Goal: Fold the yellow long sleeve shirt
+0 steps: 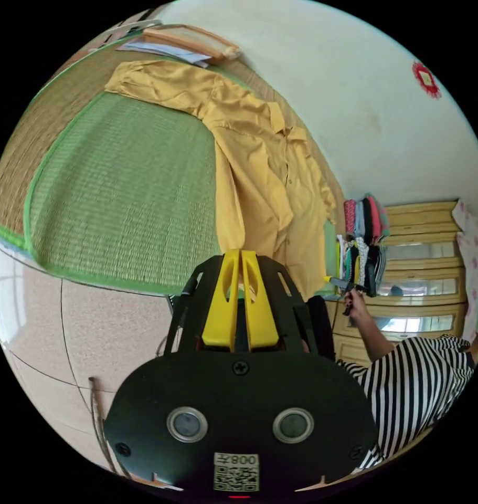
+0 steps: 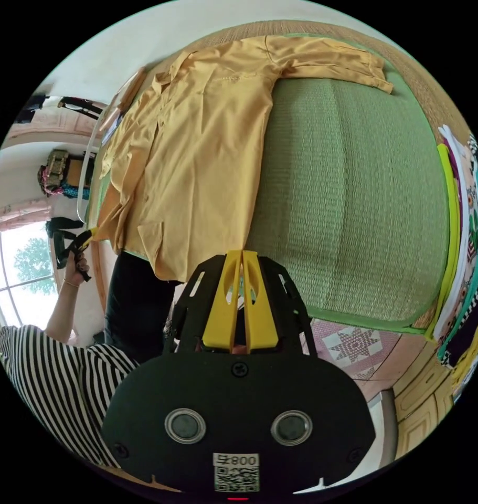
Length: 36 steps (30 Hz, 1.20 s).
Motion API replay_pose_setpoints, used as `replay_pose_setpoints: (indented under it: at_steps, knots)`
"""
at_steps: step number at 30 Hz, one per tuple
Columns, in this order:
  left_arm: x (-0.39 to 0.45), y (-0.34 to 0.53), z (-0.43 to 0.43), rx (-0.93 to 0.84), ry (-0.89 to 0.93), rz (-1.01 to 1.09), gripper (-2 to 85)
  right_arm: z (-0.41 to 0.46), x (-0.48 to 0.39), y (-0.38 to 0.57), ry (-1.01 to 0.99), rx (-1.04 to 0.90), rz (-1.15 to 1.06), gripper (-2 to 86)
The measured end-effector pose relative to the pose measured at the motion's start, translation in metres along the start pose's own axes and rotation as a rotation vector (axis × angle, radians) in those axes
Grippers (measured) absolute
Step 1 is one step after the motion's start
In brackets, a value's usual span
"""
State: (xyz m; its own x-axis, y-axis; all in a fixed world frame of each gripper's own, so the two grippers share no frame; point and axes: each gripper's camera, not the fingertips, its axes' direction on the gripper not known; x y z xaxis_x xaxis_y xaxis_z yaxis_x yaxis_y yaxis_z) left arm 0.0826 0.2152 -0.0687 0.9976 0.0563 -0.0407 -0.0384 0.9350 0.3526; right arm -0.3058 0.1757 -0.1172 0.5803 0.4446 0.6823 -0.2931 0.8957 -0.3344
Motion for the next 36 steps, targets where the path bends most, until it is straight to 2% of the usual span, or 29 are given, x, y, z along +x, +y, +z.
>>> replay_pose_setpoints:
  at_steps: [7, 12, 14, 18, 22, 26, 36]
  knots:
    - [-0.016, 0.027, -0.006, 0.031, -0.057, -0.109, 4.6, -0.013, 0.03, 0.022, -0.127, 0.01, 0.098, 0.8]
    - [0.031, 0.031, -0.011, 0.1, -0.122, 0.061, 7.6, -0.037, 0.03, 0.031, -0.052, 0.026, 0.135, 1.8]
    - [0.057, 0.024, 0.002, 0.054, -0.097, 0.186, 7.8, -0.054, 0.024, 0.034, -0.053, 0.062, 0.135, 2.0]
    - [0.082, 0.002, 0.032, -0.06, -0.151, 0.29, 7.8, -0.073, -0.017, 0.012, -0.095, 0.115, 0.037, 2.5]
    - [0.092, -0.018, 0.054, -0.136, -0.123, 0.314, 6.9, -0.072, -0.101, -0.067, -0.091, 0.099, -0.192, 3.3]
    - [0.108, -0.027, 0.065, -0.204, -0.175, 0.355, 3.0, -0.067, -0.18, -0.167, 0.008, 0.077, -0.37, 4.3]
    - [0.126, -0.029, 0.07, -0.228, -0.055, 0.346, 0.6, -0.048, -0.292, -0.329, 0.164, 0.062, -0.488, 7.8]
